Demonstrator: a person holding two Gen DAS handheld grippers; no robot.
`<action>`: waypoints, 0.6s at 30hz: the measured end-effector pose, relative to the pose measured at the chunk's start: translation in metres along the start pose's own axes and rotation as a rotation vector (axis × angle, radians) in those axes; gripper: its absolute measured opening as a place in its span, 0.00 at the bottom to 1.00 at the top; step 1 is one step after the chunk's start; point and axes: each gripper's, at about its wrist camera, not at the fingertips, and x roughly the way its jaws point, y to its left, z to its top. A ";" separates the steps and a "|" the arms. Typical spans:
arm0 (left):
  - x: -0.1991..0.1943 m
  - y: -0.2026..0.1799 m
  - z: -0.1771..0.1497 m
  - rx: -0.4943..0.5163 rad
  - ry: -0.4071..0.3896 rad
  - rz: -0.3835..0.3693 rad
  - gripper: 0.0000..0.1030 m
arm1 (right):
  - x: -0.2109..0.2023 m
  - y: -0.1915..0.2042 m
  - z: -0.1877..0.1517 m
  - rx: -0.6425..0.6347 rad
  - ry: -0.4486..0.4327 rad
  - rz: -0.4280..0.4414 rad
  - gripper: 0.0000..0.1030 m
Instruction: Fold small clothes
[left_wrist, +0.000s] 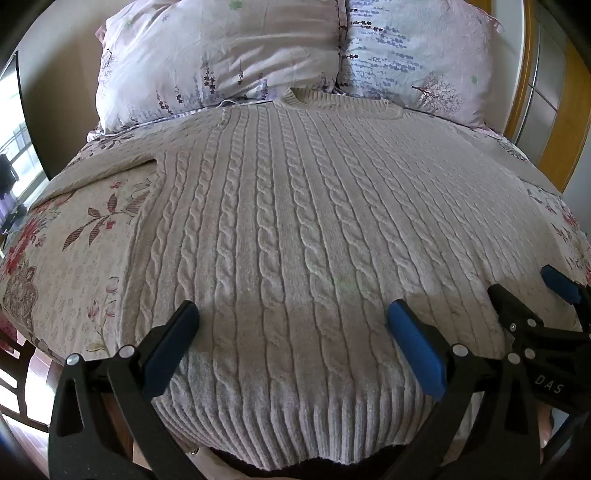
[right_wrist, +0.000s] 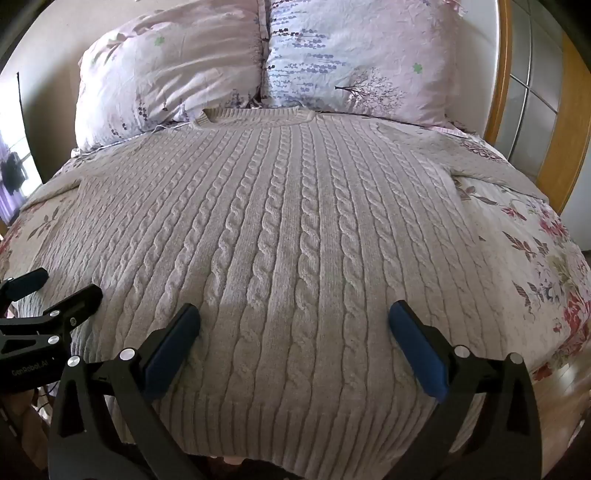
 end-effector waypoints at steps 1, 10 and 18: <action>0.000 0.000 0.000 0.001 0.001 0.001 0.98 | 0.000 0.000 0.000 0.001 -0.001 0.001 0.99; 0.000 0.000 0.000 0.003 0.000 0.004 0.98 | -0.001 0.000 0.000 -0.001 -0.001 0.001 0.99; 0.000 0.000 0.000 0.003 0.000 0.004 0.98 | -0.001 0.000 0.000 0.000 -0.002 0.000 0.99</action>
